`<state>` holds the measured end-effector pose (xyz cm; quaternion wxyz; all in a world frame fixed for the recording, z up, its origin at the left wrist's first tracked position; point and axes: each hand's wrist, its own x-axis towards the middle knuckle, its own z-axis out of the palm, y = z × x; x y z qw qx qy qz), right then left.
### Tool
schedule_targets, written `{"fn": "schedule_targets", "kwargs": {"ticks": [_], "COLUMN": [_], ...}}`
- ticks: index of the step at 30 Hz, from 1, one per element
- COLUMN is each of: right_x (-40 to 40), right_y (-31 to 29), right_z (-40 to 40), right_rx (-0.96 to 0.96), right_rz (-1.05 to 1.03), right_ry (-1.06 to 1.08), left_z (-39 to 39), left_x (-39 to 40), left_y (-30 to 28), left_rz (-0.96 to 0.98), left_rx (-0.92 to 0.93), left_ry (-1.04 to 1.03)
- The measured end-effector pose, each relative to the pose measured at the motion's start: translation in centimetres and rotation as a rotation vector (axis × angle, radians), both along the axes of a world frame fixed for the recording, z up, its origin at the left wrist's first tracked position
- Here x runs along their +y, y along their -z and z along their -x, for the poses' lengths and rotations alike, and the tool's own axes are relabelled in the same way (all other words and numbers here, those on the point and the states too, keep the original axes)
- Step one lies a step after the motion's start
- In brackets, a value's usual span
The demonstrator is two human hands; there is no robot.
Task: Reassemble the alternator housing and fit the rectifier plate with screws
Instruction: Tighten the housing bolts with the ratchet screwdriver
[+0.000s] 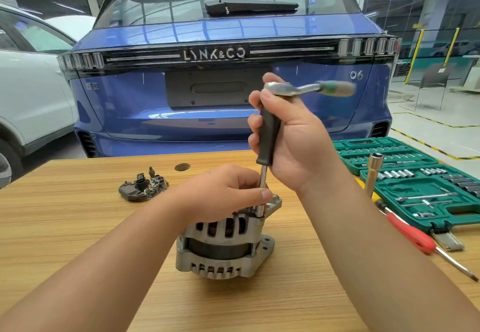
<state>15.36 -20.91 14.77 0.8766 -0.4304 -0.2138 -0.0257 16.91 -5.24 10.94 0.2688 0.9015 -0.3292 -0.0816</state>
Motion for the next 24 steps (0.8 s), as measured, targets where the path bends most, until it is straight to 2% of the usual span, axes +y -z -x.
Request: {"fn": "schedule_targets", "kwargs": {"ticks": [3,5,13,24], "right_x": [0.7,0.7,0.1,-0.2], "right_y": [0.4,0.5,1.1,1.5], "right_z": [-0.2,-0.3,-0.3,-0.8], "right_rx": [-0.116,-0.149,-0.202,-0.141], "right_rz": [0.047,0.045,-0.119,-0.152], "right_ry": [0.166,0.184,-0.129,-0.24], "left_z": [-0.1,0.0,0.5,-0.1], "left_x": [-0.1,-0.2,-0.2,-0.1], "left_y": [0.0,-0.1,-0.7,-0.2], "left_rz": [0.005,0.001,-0.016,0.026], "left_rx": [-0.002,0.003,0.013,0.043], "left_ry": [-0.002,-0.004,-0.023,-0.023]}}
